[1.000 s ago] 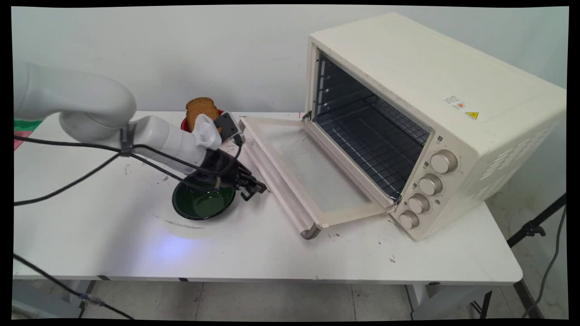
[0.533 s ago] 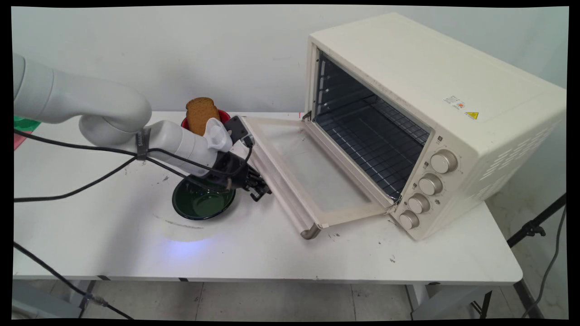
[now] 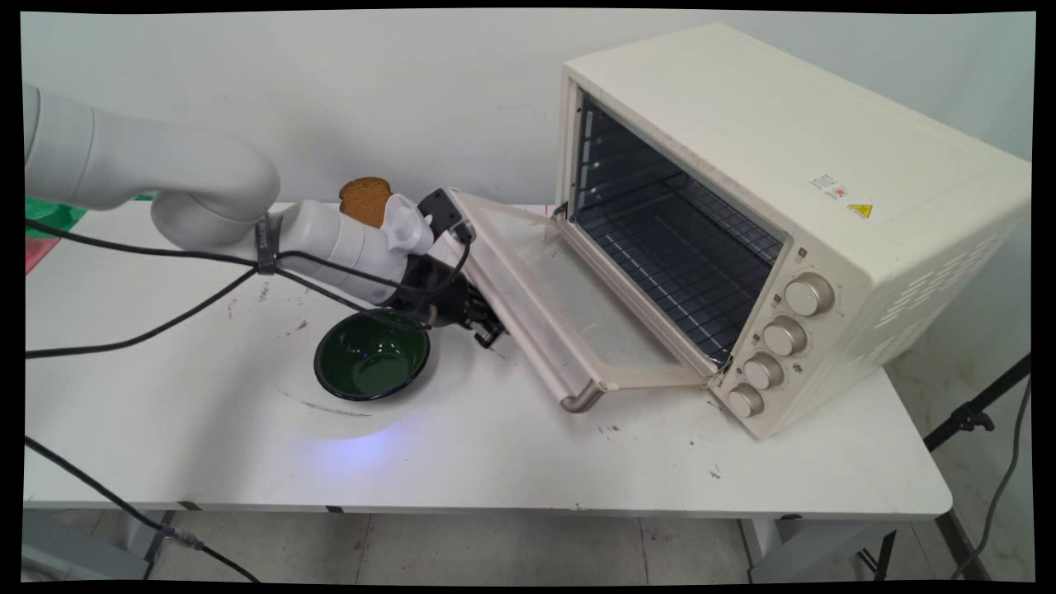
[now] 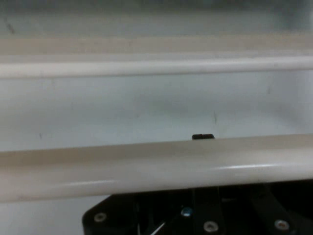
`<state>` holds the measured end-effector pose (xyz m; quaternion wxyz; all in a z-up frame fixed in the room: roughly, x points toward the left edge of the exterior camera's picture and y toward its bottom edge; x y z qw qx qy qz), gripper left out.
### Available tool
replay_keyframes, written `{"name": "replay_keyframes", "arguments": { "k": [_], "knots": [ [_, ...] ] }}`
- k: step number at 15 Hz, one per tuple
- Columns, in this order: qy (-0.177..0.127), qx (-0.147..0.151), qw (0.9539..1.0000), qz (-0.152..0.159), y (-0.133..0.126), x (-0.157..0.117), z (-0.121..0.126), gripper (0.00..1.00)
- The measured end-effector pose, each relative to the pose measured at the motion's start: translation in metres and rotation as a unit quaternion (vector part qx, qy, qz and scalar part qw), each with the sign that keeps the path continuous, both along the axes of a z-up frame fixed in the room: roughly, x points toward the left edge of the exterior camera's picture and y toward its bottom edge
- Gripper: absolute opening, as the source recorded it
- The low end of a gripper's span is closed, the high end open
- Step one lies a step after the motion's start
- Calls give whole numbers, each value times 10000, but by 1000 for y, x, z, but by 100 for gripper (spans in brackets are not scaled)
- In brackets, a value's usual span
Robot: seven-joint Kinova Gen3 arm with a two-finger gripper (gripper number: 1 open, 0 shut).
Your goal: Close the oven
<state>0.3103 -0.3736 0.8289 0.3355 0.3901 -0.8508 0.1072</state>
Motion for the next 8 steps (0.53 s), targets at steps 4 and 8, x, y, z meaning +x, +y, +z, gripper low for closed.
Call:
{"name": "replay_keyframes", "arguments": {
  "k": [4,8],
  "knots": [
    [253,-148,9996,-4,-7,-6,25,0],
    [474,-303,9984,-22,-15,-11,52,0]
  ]
}}
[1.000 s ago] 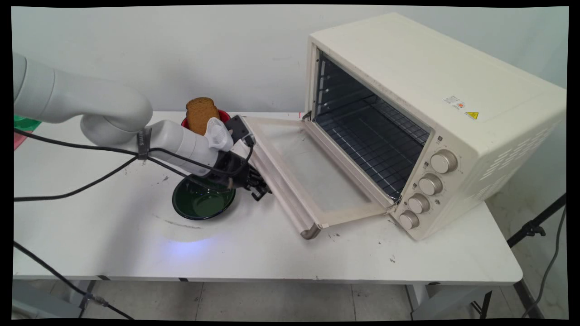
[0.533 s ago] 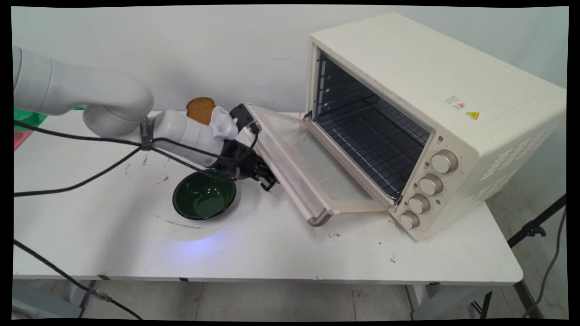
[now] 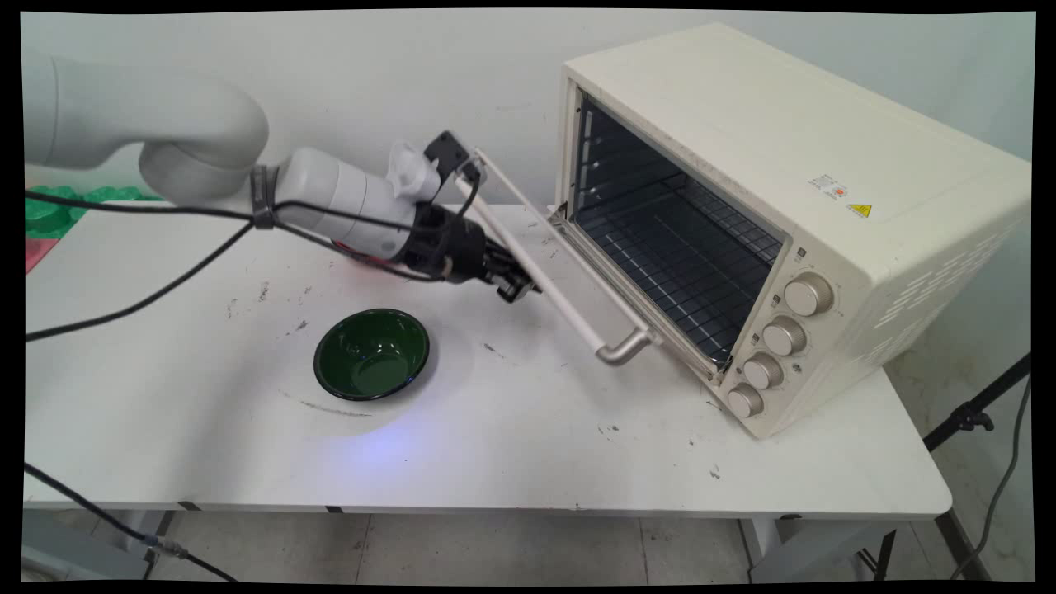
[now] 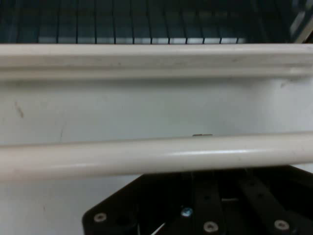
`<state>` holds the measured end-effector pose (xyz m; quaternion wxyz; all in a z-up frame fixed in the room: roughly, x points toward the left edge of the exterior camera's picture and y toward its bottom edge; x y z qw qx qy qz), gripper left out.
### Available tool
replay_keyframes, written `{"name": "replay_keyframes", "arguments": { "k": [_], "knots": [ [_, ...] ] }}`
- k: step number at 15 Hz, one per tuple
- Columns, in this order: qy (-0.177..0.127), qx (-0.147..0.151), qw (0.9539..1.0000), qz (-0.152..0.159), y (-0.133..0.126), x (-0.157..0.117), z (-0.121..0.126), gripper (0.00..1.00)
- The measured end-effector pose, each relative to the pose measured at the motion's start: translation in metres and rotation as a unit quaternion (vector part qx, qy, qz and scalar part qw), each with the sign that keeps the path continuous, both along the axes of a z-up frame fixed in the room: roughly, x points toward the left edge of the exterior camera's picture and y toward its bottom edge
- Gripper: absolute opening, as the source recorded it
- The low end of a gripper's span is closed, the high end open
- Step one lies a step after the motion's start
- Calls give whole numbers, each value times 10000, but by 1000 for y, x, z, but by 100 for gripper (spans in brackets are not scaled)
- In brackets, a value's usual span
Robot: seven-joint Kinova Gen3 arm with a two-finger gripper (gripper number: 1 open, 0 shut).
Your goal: Close the oven
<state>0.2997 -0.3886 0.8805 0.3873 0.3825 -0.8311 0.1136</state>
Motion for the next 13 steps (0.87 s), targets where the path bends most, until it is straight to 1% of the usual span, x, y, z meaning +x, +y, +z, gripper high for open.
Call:
{"name": "replay_keyframes", "arguments": {
  "k": [7,13],
  "knots": [
    [266,-234,9993,-78,-10,1,43,0],
    [386,-416,9982,-180,-14,8,72,0]
  ]
}}
